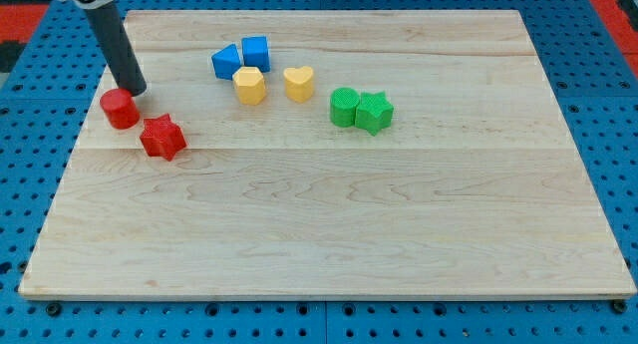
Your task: Move the red blocks towards the bottom right
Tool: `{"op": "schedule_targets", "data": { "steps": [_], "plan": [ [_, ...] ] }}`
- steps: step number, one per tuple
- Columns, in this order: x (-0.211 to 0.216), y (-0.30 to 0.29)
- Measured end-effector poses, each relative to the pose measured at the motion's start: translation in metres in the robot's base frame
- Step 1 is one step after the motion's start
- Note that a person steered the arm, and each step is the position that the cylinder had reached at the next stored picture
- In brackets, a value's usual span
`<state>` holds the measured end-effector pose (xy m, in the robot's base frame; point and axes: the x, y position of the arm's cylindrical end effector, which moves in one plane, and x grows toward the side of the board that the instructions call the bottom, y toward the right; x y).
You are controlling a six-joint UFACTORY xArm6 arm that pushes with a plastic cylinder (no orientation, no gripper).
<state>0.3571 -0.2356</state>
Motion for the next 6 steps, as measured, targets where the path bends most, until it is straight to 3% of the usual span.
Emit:
{"op": "schedule_targets", "data": {
  "steps": [1, 2, 3, 4, 5, 6],
  "plan": [
    [-0.005, -0.051],
    [0.033, -0.053],
    [0.077, 0.019],
    [0.079, -0.01],
    [0.053, -0.06],
    [0.003, -0.002]
  ]
}}
